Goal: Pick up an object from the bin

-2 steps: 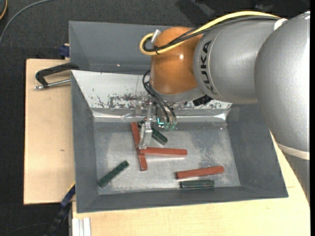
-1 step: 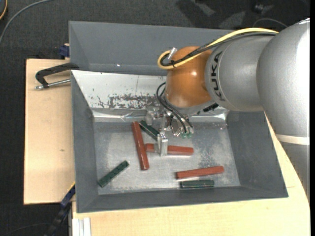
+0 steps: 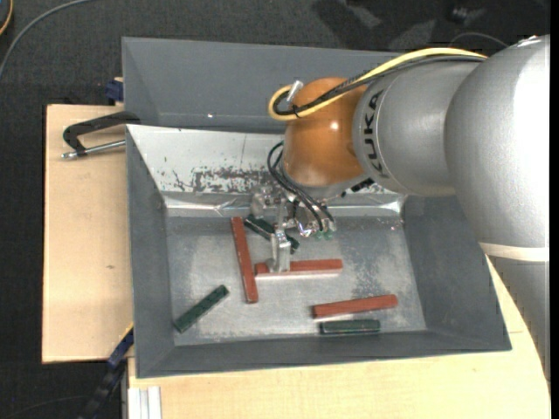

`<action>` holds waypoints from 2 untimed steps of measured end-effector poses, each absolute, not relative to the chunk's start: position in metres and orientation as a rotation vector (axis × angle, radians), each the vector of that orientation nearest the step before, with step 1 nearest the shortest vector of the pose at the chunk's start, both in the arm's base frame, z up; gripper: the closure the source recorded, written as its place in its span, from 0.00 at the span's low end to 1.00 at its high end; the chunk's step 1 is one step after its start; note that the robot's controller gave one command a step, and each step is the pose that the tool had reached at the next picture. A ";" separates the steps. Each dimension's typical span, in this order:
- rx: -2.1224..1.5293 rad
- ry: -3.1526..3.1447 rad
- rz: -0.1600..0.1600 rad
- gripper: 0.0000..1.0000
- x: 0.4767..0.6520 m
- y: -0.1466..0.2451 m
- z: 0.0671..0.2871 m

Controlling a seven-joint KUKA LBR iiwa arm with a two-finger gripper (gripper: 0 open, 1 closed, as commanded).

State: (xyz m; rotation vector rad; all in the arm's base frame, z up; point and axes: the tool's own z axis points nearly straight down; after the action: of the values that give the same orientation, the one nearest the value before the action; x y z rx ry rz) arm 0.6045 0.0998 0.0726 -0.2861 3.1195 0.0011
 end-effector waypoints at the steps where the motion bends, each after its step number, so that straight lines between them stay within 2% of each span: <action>1: -0.282 3.106 0.007 1.00 0.609 0.101 0.079; 2: -0.285 3.121 0.005 0.00 0.604 0.101 0.072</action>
Offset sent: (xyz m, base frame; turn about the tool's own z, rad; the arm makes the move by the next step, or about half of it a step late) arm 0.0000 0.0000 0.0000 0.0000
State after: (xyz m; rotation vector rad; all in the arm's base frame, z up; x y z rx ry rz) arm 0.6041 0.1006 0.0724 -0.2852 3.1206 0.0046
